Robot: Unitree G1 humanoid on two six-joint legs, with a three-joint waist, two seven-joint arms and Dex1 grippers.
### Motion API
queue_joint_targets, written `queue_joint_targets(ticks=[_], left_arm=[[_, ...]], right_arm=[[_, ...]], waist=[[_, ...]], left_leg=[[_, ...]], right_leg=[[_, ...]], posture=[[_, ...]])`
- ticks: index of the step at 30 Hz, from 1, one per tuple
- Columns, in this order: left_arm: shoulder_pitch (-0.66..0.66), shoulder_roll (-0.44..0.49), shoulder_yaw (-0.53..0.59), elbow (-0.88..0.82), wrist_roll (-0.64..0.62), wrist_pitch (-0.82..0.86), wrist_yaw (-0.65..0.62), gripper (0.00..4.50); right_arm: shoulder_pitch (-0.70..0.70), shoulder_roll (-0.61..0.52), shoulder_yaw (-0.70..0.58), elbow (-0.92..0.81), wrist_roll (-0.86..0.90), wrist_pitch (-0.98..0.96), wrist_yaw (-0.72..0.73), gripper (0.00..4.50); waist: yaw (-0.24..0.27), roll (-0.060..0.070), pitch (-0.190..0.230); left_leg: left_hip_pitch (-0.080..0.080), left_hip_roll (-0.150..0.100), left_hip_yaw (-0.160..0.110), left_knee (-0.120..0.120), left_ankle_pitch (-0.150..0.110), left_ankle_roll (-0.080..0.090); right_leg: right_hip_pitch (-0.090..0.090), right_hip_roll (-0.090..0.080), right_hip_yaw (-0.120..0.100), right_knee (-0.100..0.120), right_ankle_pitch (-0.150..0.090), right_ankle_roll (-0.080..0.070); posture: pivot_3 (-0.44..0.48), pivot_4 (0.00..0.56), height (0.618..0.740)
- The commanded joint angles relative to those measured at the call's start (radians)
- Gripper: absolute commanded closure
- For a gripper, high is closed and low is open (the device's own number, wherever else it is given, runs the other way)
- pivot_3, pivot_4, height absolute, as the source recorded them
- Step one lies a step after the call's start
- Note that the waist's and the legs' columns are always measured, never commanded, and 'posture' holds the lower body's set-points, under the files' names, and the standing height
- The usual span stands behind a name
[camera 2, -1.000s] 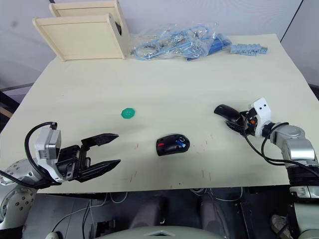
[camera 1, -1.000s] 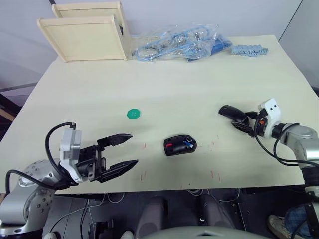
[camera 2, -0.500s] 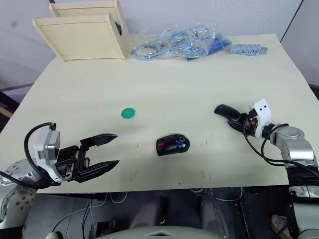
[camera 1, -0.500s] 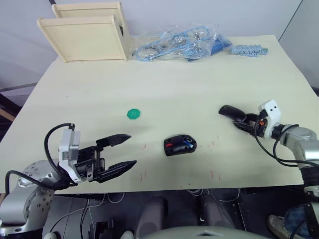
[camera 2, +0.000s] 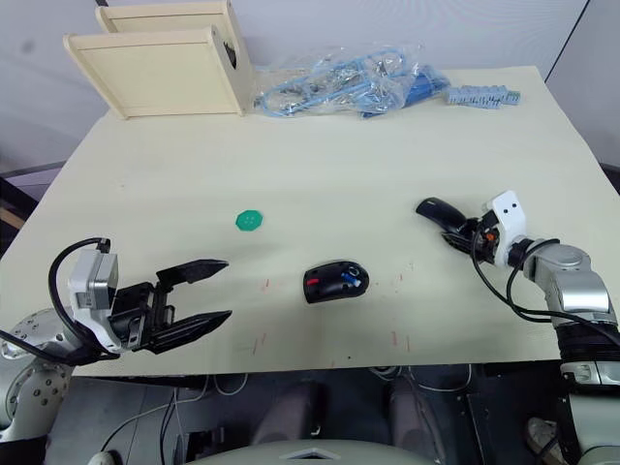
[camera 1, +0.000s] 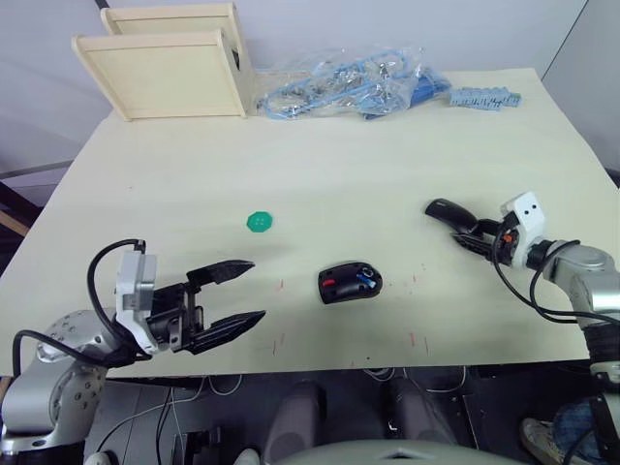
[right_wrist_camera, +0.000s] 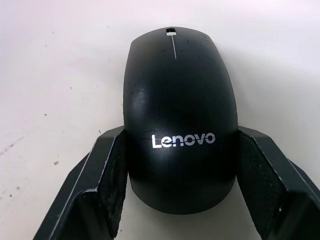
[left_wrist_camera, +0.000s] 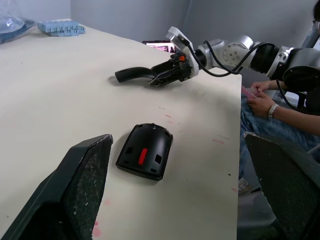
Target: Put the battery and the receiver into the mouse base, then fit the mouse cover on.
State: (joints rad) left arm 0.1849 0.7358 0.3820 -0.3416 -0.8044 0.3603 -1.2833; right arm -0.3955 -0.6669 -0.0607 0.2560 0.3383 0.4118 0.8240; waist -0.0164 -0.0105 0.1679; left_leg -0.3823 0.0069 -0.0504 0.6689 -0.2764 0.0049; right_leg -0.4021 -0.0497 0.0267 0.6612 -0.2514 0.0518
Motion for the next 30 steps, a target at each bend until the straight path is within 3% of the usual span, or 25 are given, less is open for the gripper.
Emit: queue_joint_targets(ticks=[1, 19, 28, 30], left_arm=[[-0.012, 0.003, 0.002, -0.007, 0.002, -0.019, -0.004, 0.0], [-0.118, 0.023, -0.056, -0.017, 0.005, 0.036, 0.039, 0.0], [-0.17, 0.038, -0.076, 0.007, 0.01, 0.052, 0.036, 0.0], [-0.171, 0.038, -0.077, 0.005, 0.01, 0.055, 0.038, 0.0]], right_arm=[[-0.015, -0.035, -0.06, -0.075, 0.027, 0.007, 0.018, 1.62], [0.072, -0.2, -0.115, -0.474, 0.158, 0.205, 0.117, 1.62], [0.016, -0.231, -0.125, -0.627, 0.263, 0.368, 0.082, 1.62], [0.011, -0.23, -0.123, -0.646, 0.274, 0.384, 0.072, 2.09]], waist=[[0.0, 0.0, 0.0], [0.0, 0.002, 0.002], [0.001, 0.002, 0.002], [0.002, 0.002, 0.002]], left_leg=[[0.0, 0.0, 0.0, 0.0, 0.0, 0.0], [0.0, 0.0, -0.001, 0.0, 0.0, 0.0], [-0.001, 0.0, -0.002, 0.0, 0.0, 0.0], [-0.001, 0.0, -0.002, 0.0, 0.0, 0.0]], right_leg=[[0.0, 0.0, 0.0, 0.0, 0.0, 0.0], [0.0, 0.0, 0.0, 0.0, 0.0, 0.0], [-0.001, 0.0, 0.0, 0.0, 0.0, 0.0], [-0.001, 0.0, 0.0, 0.0, 0.0, 0.0]], posture=[[0.0, 0.15, 0.74], [0.0, 0.15, 0.74], [0.0, 0.15, 0.74], [0.0, 0.15, 0.74]])
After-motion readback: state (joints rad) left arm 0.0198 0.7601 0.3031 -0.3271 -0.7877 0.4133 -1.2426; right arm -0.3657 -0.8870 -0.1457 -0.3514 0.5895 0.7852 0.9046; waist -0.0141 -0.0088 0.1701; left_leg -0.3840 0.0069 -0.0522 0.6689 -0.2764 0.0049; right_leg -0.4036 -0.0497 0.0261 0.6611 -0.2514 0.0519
